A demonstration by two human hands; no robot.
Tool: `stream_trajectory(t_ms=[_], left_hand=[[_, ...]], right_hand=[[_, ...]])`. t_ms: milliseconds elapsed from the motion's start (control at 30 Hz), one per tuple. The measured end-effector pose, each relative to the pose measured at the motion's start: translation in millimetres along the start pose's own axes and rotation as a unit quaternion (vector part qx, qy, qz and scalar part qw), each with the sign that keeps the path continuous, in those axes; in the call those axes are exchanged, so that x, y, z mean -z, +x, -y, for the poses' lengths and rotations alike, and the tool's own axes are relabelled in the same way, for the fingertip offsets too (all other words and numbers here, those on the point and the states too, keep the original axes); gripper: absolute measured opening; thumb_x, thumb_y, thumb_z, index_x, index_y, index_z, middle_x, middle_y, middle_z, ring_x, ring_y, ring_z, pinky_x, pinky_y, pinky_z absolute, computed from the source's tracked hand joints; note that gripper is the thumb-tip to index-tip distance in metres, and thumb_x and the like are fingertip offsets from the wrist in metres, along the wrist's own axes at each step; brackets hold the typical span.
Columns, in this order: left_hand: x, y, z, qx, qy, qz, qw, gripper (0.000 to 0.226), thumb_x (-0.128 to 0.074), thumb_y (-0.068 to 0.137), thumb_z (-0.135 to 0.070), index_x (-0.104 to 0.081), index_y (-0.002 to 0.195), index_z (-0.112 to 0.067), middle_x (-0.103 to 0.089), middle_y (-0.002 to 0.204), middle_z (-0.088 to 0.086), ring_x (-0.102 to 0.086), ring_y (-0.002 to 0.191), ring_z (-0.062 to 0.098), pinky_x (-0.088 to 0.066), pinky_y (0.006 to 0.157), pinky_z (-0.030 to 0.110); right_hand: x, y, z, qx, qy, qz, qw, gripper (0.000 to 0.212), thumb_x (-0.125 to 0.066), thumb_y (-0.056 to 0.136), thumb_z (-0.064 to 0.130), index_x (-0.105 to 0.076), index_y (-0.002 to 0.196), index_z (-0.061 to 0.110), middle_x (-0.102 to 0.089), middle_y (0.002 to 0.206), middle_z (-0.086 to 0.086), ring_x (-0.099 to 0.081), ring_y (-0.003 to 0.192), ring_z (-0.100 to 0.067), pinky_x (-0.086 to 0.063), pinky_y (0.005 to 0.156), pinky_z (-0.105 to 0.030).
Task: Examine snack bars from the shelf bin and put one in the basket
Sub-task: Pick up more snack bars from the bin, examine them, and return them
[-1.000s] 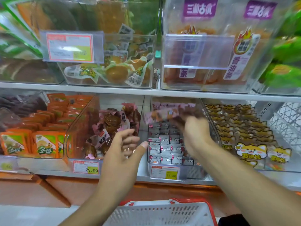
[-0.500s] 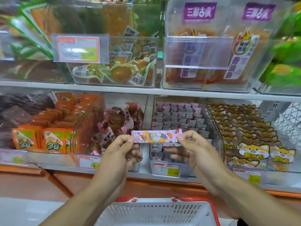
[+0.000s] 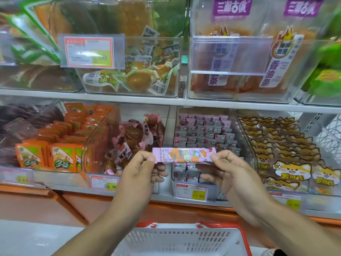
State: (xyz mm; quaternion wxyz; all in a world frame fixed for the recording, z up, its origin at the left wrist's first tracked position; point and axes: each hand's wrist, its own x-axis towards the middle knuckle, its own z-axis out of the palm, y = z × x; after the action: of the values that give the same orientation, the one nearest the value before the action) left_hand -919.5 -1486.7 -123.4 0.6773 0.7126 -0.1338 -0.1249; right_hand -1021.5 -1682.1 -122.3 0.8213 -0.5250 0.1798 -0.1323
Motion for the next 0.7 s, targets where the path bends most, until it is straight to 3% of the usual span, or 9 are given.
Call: stream_trajectory(t_ms=[67,133,233,333,400,500,600,700], left_hand=[[-1.1,-0.6,0.8,-0.005,-0.004,0.007,1.000,0.044,-0.042,0.107,-0.022,-0.062,0.070,-0.033,-0.071,0.075,0.001,-0.069,0.072,0.013,-0.053,0.067,0.028],[-0.8,-1.8,1.3,-0.007,0.007,0.019,1.000,0.042,-0.042,0.107,-0.024,-0.061,0.071,-0.033,-0.072,0.076,0.000,-0.069,0.072,0.011,-0.053,0.065,0.024],[-3.0,-3.0,1.1,0.014,-0.007,0.037,0.999,0.044,-0.044,0.107,-0.020,-0.062,0.068,-0.030,-0.071,0.073,0.000,-0.069,0.071,0.012,-0.055,0.068,0.029],[-5.8,-4.1,1.2,0.029,-0.033,0.038,0.998,0.041,-0.049,0.104,-0.017,-0.067,0.070,-0.031,-0.073,0.077,0.002,-0.071,0.075,0.014,-0.056,0.076,0.037],[-4.6,-3.6,2.3,0.005,-0.035,0.027,0.999,0.024,-0.055,0.102,-0.018,-0.068,0.091,-0.035,-0.076,0.094,0.001,-0.073,0.091,0.016,-0.058,0.082,0.037],[-2.4,-6.2,-0.9,-0.030,-0.044,0.067,0.996,0.021,-0.065,0.097,-0.026,-0.068,0.114,-0.037,-0.074,0.114,-0.004,-0.070,0.107,0.015,-0.057,0.091,0.035],[-5.1,-11.6,-5.0,-0.031,-0.039,0.109,0.993,0.034,-0.081,0.079,-0.032,-0.072,0.111,-0.036,-0.077,0.108,-0.003,-0.073,0.097,0.012,-0.057,0.081,0.022],[-7.2,-9.8,-4.5,0.017,-0.066,0.118,0.991,0.037,-0.089,0.072,-0.028,-0.076,0.107,-0.026,-0.078,0.102,0.004,-0.073,0.090,0.019,-0.053,0.083,0.032]], right_hand=[[0.1,-0.2,0.1,0.015,0.012,0.005,1.000,0.015,-0.065,0.084,0.020,-0.057,0.091,0.011,-0.076,0.105,-0.013,-0.073,0.095,-0.023,-0.060,0.075,-0.028],[1.0,0.3,4.9,0.030,0.009,0.017,0.999,0.030,-0.069,0.080,0.018,-0.056,0.106,0.011,-0.075,0.116,-0.007,-0.071,0.103,-0.025,-0.060,0.078,-0.030],[1.0,-0.8,9.7,0.055,-0.075,0.057,0.994,0.054,-0.085,0.074,0.021,-0.060,0.123,0.022,-0.069,0.128,0.003,-0.069,0.114,-0.020,-0.059,0.084,-0.031],[-1.8,-4.0,6.9,0.085,-0.143,0.061,0.984,0.042,-0.085,0.072,0.019,-0.071,0.110,0.029,-0.072,0.119,0.002,-0.072,0.105,-0.018,-0.058,0.081,-0.025],[-2.8,-5.3,5.9,0.086,-0.124,0.048,0.987,0.036,-0.083,0.071,0.021,-0.073,0.105,0.028,-0.074,0.111,-0.004,-0.075,0.093,-0.025,-0.059,0.077,-0.024],[-4.6,-5.4,7.0,0.081,-0.104,0.042,0.990,0.035,-0.082,0.071,0.023,-0.074,0.105,0.026,-0.076,0.108,-0.005,-0.076,0.088,-0.030,-0.060,0.077,-0.027],[-6.3,-4.8,5.6,0.066,-0.101,0.034,0.992,0.034,-0.081,0.073,0.023,-0.073,0.106,0.023,-0.077,0.105,-0.008,-0.075,0.089,-0.027,-0.061,0.075,-0.031],[-6.3,-8.5,9.9,0.072,-0.118,0.050,0.989,0.043,-0.084,0.070,0.022,-0.071,0.110,0.026,-0.077,0.108,-0.005,-0.075,0.095,-0.023,-0.060,0.076,-0.028]])
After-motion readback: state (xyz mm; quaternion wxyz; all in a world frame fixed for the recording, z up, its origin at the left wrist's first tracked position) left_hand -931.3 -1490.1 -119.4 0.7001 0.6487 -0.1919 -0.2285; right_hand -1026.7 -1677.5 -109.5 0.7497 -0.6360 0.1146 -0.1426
